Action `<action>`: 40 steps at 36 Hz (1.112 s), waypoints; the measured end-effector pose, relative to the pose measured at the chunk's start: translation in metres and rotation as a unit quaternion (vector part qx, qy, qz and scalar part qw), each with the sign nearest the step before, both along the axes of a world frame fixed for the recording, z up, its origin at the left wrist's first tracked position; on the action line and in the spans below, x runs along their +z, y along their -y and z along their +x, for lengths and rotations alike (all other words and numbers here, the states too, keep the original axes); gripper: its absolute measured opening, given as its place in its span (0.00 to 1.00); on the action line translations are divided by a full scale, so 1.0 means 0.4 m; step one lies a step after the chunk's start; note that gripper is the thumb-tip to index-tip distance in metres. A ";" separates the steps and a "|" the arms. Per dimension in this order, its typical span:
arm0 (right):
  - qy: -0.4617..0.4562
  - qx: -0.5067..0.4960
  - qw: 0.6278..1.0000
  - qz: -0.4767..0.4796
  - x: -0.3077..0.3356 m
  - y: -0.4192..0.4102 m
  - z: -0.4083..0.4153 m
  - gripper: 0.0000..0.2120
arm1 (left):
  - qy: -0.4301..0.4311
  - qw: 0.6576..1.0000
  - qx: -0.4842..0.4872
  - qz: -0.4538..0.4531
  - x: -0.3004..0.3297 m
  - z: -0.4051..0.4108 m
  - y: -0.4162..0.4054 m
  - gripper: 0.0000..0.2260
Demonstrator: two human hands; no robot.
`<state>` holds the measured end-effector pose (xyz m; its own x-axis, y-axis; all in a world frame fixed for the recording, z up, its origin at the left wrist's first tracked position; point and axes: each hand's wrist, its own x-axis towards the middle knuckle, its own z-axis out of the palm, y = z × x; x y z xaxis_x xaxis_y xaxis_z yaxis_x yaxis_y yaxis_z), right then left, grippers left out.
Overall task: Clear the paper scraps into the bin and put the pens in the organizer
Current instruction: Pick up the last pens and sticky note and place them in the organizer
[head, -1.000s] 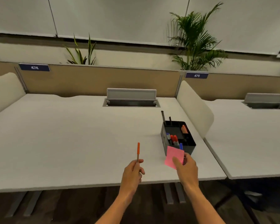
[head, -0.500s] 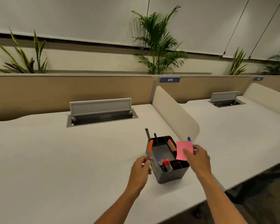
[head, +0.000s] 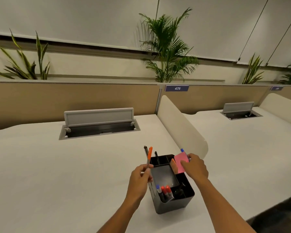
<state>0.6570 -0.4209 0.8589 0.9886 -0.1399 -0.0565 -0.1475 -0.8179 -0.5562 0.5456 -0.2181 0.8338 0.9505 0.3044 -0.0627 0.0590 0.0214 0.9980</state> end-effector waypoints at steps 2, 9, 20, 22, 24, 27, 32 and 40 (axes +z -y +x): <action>-0.002 0.012 1.000 0.001 -0.011 -0.002 0.018 0.07 | 0.001 1.000 0.007 -0.012 0.006 0.011 0.007 0.07; -0.012 0.039 0.999 0.008 -0.032 -0.002 0.052 0.07 | 0.001 0.999 0.035 -0.015 0.015 0.041 0.026 0.07; 0.030 0.055 0.995 0.081 -0.018 -0.027 0.075 0.15 | -0.003 0.998 0.067 0.018 0.033 0.081 0.042 0.06; 0.056 0.059 0.985 0.153 -0.010 -0.042 0.083 0.15 | -0.004 0.997 0.073 0.026 0.040 0.093 0.046 0.07; 0.067 0.061 0.972 0.218 0.005 -0.058 0.087 0.12 | -0.004 0.996 0.083 0.034 0.046 0.109 0.049 0.07; 0.082 0.074 0.953 0.283 0.028 -0.080 0.092 0.08 | -0.014 0.993 0.095 0.063 0.052 0.139 0.057 0.06; 0.088 0.102 0.942 0.309 0.046 -0.099 0.099 0.08 | -0.034 0.989 0.093 0.113 0.054 0.186 0.075 0.06; 0.068 0.150 0.969 0.185 -0.006 -0.115 0.101 0.09 | -0.064 0.977 0.086 0.183 0.031 0.240 0.091 0.09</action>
<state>0.6975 -0.3750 0.8566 0.9835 0.1599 0.0851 0.1606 -0.5533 -0.8173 0.6415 -0.2546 0.8463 0.8745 0.4838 -0.0338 0.2105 -0.3158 0.9252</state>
